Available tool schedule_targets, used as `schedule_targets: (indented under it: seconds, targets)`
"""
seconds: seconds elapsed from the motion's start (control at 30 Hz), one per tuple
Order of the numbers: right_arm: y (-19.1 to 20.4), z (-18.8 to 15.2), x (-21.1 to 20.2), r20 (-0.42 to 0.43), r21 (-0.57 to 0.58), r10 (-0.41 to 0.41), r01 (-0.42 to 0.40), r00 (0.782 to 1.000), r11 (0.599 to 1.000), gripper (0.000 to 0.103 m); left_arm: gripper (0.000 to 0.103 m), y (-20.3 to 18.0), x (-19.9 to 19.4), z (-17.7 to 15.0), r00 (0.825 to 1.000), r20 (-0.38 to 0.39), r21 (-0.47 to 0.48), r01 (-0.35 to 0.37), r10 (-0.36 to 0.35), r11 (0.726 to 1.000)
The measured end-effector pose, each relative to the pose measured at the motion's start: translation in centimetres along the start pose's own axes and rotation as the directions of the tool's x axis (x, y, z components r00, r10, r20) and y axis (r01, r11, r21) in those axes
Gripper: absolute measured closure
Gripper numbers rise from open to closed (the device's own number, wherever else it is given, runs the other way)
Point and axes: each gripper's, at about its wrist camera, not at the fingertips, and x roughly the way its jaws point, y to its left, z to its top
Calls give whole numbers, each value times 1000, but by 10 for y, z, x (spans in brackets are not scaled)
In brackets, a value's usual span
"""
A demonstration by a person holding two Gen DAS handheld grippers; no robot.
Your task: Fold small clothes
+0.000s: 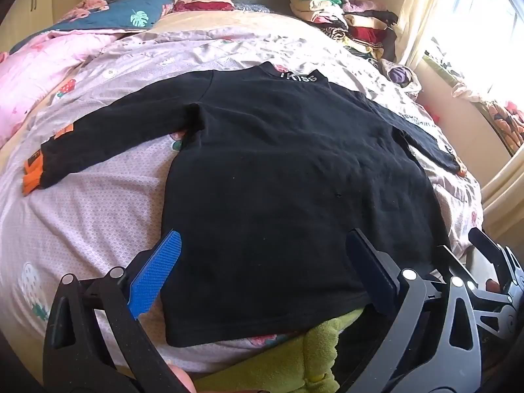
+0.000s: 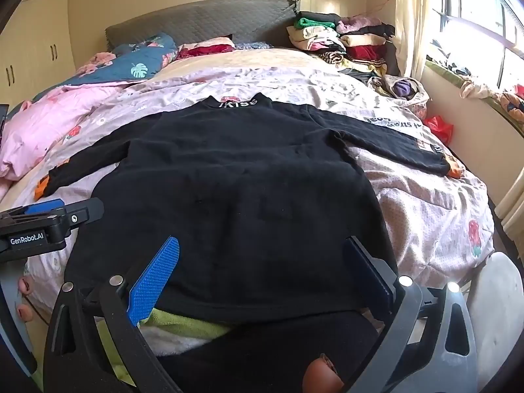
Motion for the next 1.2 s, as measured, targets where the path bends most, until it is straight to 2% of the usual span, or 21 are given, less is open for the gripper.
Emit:
schedule_targets:
  seconds: [1.2]
  targets:
    - [1,1,-3,7,-10,-3,3,1000,1000,4,8,-4,-1,0,1000,8,12,24,-24,1000]
